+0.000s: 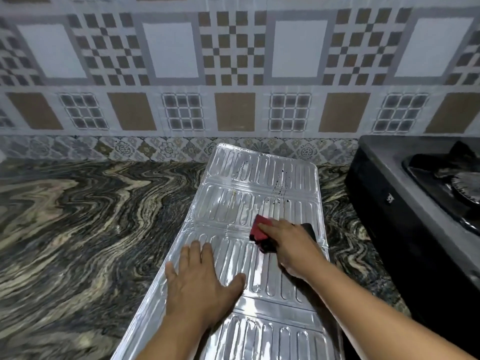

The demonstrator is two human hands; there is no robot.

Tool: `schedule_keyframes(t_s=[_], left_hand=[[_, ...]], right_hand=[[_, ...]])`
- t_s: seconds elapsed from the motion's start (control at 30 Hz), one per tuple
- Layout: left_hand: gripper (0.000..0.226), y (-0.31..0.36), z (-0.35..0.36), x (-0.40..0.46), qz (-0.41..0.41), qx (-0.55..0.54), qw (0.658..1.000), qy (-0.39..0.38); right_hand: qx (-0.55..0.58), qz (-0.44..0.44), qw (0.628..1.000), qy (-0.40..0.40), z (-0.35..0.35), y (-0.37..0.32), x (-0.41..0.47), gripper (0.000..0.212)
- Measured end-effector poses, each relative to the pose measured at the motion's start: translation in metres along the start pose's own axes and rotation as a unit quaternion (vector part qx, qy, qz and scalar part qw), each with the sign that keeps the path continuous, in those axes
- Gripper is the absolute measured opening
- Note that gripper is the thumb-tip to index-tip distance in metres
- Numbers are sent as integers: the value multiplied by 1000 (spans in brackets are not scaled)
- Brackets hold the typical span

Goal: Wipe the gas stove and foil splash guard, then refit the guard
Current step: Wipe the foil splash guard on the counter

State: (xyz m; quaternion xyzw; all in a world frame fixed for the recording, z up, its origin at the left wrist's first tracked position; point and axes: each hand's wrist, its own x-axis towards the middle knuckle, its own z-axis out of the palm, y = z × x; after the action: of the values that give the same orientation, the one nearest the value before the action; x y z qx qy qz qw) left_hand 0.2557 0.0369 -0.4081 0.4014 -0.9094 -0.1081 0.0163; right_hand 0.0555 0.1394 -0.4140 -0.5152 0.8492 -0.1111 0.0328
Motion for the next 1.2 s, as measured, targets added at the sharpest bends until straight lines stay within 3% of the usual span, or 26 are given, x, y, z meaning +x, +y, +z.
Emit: schedule_keyframes(t_s=[0.1, 0.2, 0.47, 0.6, 0.8, 0.9, 1.1, 1.2], left_hand=[[102, -1, -1, -4, 2, -8, 1000, 0], [104, -3, -1, -12, -7, -27, 1000, -4], [102, -11, -10, -16, -29, 1, 1000, 11], [100, -13, -10, 21, 8, 5, 1000, 6], [99, -8, -5, 37, 25, 20, 999, 19], [98, -10, -1, 37, 29, 19, 999, 34], [94, -10, 1, 36, 24, -2, 999, 37], [96, -10, 1, 35, 20, 6, 999, 31]], right_hand=[[5, 89, 995, 50, -1, 33, 0, 66], [11, 112, 992, 64, -4, 33, 3, 49], [47, 31, 998, 23, -2, 8, -4, 46], [60, 1, 995, 80, -9, -4, -4, 25], [83, -39, 988, 125, -4, -47, 39, 20], [66, -49, 991, 101, 12, -76, 74, 23], [60, -81, 993, -54, 20, -102, 131, 46], [33, -83, 992, -88, 17, -104, 151, 51]])
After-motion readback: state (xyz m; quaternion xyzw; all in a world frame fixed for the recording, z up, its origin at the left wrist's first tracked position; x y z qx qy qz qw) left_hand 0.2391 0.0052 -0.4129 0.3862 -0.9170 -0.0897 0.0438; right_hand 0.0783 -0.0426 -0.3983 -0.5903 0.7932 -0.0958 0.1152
